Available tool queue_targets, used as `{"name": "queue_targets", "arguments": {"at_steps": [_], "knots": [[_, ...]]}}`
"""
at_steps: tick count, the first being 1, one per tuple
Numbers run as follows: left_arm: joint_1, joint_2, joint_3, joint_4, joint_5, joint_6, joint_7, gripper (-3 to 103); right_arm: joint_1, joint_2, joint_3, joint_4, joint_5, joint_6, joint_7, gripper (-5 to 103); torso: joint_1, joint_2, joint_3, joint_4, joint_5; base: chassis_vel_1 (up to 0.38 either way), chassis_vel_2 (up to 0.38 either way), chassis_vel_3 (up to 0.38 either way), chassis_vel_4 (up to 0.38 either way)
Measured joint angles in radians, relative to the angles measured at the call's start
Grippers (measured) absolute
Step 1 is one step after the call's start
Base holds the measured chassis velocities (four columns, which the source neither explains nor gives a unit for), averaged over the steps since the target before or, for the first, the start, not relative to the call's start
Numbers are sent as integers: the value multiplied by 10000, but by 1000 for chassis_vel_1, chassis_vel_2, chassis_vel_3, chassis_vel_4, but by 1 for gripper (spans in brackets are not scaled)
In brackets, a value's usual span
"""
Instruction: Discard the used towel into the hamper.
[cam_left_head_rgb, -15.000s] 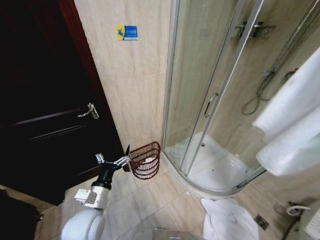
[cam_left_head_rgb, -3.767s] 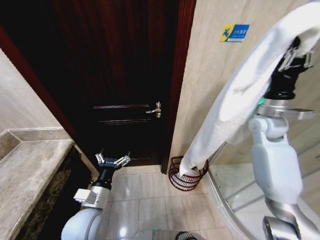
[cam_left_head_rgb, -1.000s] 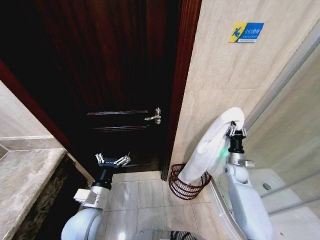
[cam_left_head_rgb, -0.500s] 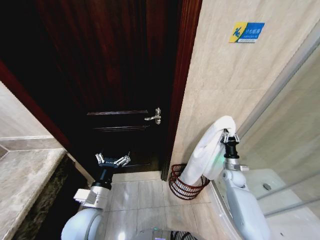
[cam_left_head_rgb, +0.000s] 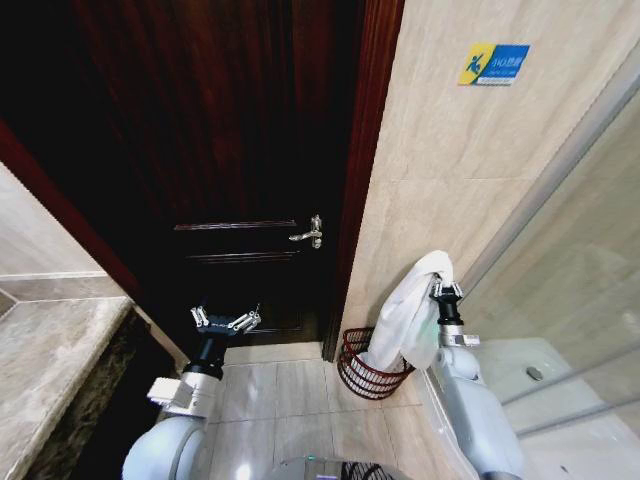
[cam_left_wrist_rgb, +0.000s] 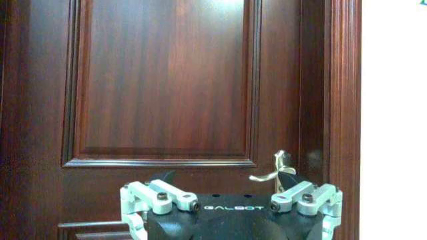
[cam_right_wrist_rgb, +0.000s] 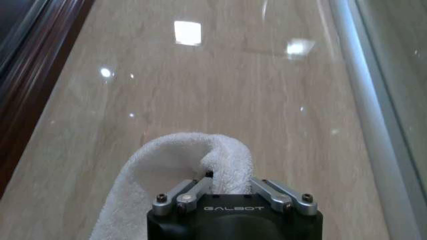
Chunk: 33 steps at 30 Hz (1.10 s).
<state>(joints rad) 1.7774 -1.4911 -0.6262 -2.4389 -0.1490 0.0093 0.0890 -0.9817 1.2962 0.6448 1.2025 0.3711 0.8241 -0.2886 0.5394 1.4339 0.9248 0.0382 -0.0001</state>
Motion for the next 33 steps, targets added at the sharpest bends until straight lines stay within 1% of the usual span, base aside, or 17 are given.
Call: {"name": "queue_targets", "arguments": {"at_steps": [10, 12, 16, 18, 33], "knots": [[0, 0, 0, 0, 0, 0, 0, 100, 329, 95, -178, -1022, 16, 0, -232, 11, 0, 0, 0, 1, 0, 0, 0, 0, 0], [0, 0, 0, 0, 0, 0, 0, 100, 317, 81, -123, -1074, 16, 0, -235, 11, 0, 0, 0, 2, 3, 0, 0, 0, 0], [0, 0, 0, 0, 0, 0, 0, 100, 273, 37, 15, -1180, 0, 0, -263, 11, 0, 0, 0, -2, -2, 0, 0, 0, 0], [0, 0, 0, 0, 0, 0, 0, 100, 294, 41, 20, -1274, 0, 0, -272, 11, 0, 0, 0, -2, 3, 0, 0, 0, 0], [0, 0, 0, 0, 0, 0, 0, 100, 333, 126, 5, -1168, 47, -5, -368, 11, -1, 0, -1, 0, 0, -12, 9, 10, -13]]}}
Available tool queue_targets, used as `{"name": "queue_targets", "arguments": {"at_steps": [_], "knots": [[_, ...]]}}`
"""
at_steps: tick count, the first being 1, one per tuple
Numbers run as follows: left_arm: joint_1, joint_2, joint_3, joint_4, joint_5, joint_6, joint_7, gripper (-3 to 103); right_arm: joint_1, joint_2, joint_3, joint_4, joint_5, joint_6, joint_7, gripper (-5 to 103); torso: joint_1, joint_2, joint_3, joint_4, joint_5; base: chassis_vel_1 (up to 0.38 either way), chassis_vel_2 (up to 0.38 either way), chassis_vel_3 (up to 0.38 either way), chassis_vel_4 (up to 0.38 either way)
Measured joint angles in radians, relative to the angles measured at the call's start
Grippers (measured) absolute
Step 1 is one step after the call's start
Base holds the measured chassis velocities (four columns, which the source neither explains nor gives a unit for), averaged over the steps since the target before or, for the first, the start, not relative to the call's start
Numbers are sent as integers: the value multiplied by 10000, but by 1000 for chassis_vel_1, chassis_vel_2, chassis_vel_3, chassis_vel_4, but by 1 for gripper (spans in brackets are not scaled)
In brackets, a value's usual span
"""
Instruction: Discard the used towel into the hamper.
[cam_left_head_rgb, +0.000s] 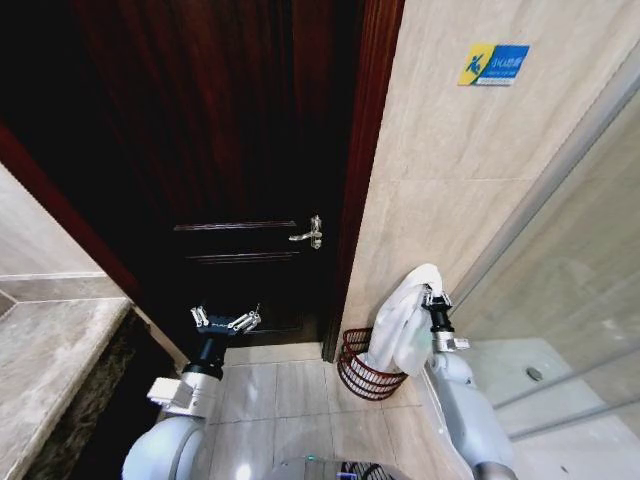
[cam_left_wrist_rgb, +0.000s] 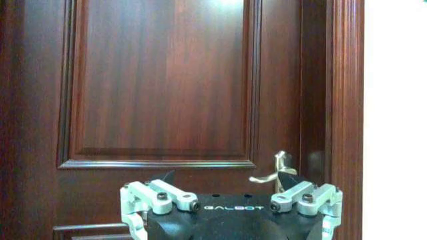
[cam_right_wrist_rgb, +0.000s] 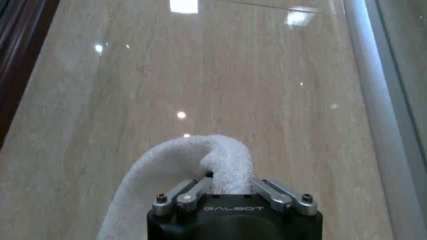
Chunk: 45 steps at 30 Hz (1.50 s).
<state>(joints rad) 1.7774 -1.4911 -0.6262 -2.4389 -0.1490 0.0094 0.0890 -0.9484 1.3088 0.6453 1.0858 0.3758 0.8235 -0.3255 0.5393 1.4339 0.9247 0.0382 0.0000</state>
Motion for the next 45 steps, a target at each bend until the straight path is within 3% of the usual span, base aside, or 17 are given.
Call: {"name": "queue_targets", "arguments": {"at_steps": [13, 18, 25, 45], "knots": [[0, 0, 0, 0, 0, 0, 0, 100, -394, 386, -43, -122, 451, -1, -642, 11, 5, -1, 1, 0, 2, -53, 50, 55, -52], [0, 0, 0, 0, 0, 0, 1, 100, -239, 319, -178, -1181, 1711, -8, -1721, 11, -1, 0, 0, 1, -1, 0, 0, 0, 0], [0, 0, 0, 0, 0, 0, 0, 100, 50, 284, -235, -2391, 2231, -8, -2670, 11, 0, 0, 0, 1, 0, 0, 0, 0, 0], [0, 0, 0, 0, 0, 0, 0, 100, 502, 273, -54, -4905, 1928, -9, -3734, 11, 1, 0, 0, 0, 1, 0, 0, 0, 0]]}}
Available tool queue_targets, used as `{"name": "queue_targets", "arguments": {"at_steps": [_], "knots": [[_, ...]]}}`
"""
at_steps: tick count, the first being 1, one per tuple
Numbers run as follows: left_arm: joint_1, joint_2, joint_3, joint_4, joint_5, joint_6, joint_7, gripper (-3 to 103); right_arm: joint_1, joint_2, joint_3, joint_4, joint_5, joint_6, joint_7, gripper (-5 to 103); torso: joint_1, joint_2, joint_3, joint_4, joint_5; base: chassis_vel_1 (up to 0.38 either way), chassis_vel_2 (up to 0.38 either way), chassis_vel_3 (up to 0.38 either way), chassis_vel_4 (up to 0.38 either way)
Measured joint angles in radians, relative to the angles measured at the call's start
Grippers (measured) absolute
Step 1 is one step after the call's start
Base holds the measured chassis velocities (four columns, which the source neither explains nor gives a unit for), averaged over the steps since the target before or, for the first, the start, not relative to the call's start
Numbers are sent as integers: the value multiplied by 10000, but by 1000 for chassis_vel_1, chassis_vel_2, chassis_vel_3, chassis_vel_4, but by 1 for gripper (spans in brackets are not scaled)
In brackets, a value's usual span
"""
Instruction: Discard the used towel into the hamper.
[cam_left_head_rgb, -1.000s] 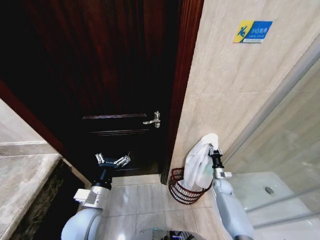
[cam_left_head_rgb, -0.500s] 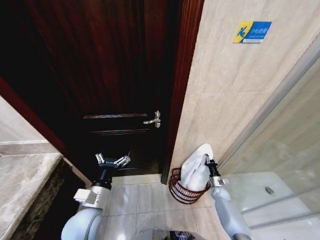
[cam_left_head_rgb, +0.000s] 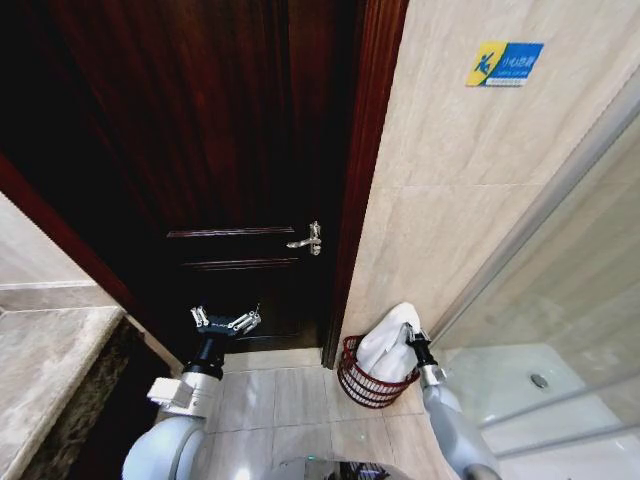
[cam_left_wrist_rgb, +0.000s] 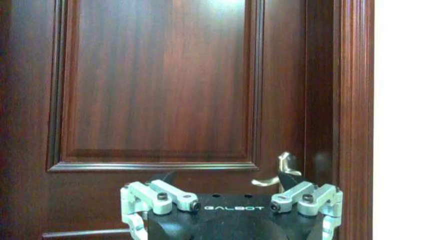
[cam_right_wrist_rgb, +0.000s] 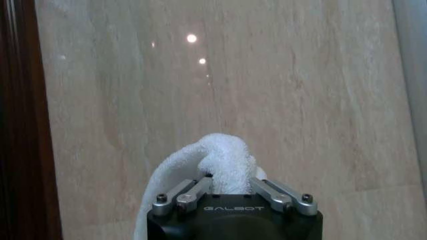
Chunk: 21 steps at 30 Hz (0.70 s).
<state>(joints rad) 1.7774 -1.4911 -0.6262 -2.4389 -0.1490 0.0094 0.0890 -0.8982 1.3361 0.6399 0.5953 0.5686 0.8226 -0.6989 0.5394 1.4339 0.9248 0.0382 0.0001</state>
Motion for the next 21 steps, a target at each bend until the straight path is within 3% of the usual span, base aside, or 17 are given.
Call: {"name": "queue_targets", "arguments": {"at_steps": [21], "knots": [[-1, 0, 0, 0, 0, 0, 0, 100, -77, 264, 788, -1795, -11, 1, -1758, 11, 7, -3, 2, 1, 1, -50, 55, 46, -51]]}}
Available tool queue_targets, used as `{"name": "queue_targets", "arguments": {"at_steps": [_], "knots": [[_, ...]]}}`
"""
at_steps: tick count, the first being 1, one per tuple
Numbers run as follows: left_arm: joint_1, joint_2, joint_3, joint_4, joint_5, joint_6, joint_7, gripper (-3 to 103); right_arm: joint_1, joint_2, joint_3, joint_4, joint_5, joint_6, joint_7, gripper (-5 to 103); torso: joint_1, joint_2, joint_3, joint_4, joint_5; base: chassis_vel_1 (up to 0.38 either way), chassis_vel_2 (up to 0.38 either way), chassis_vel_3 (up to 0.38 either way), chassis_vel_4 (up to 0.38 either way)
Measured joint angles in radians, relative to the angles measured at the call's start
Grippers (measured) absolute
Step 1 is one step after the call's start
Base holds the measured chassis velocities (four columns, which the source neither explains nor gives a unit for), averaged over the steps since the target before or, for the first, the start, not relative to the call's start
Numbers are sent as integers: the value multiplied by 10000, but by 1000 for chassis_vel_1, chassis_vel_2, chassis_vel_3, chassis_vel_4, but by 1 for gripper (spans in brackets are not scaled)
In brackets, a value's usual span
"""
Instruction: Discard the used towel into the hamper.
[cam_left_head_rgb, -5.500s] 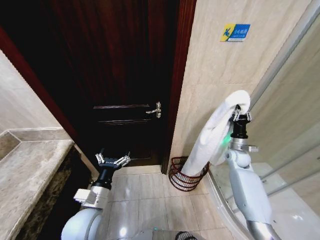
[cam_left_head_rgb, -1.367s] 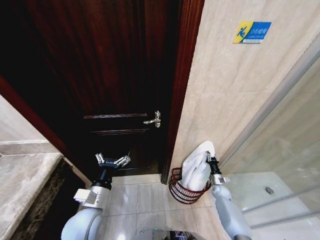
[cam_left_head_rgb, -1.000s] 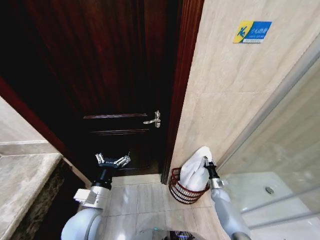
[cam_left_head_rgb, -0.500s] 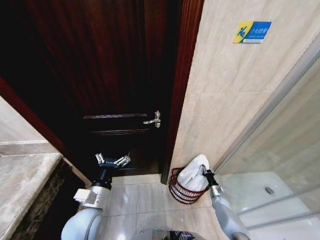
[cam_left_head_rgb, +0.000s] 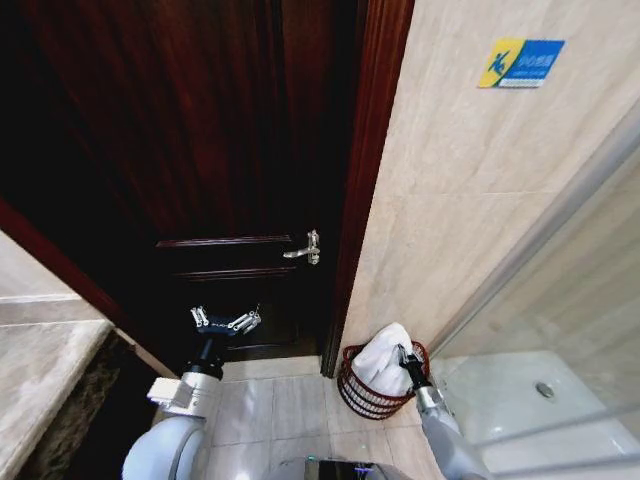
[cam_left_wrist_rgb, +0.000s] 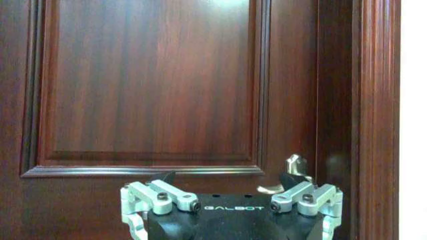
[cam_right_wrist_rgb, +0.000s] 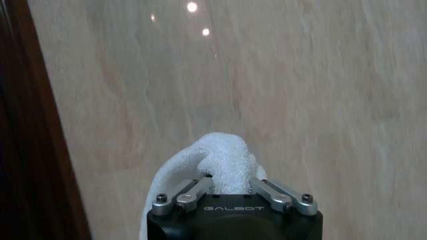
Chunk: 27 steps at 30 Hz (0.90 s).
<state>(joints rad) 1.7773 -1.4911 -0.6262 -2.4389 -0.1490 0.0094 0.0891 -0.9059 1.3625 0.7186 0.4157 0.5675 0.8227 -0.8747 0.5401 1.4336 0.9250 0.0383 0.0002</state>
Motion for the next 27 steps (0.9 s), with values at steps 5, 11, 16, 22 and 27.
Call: {"name": "queue_targets", "arguments": {"at_steps": [5, 11, 16, 22, 27], "knots": [[1, -1, 0, 0, 0, 0, 0, 100, 107, -80, 348, -796, -64, 0, -694, 11, -11, 3, -3, -3, -6, 0, 0, 0, 0], [1, 0, 0, 0, 0, 0, 0, 100, 201, -176, 432, -1540, -1142, 0, -234, 11, -11, 4, -3, -2, -1, 0, 0, 0, 0], [1, 0, 0, 0, 0, 0, 0, 100, 494, -259, 521, -1826, -3382, -1, 1653, 11, -6, 3, -2, 1, -1, 0, 0, 0, 0], [1, 0, 0, 0, 0, 0, 0, 100, 832, -350, 603, -2002, -5906, -882, 3789, 11, -7, 3, -2, -1, -2, 0, 0, 0, 0], [0, -1, 0, 0, 0, 0, 0, 100, 1086, -345, 617, -2028, -6747, -1625, 4504, 11, -7, 4, -2, -1, -2, 0, 0, 0, 0]]}}
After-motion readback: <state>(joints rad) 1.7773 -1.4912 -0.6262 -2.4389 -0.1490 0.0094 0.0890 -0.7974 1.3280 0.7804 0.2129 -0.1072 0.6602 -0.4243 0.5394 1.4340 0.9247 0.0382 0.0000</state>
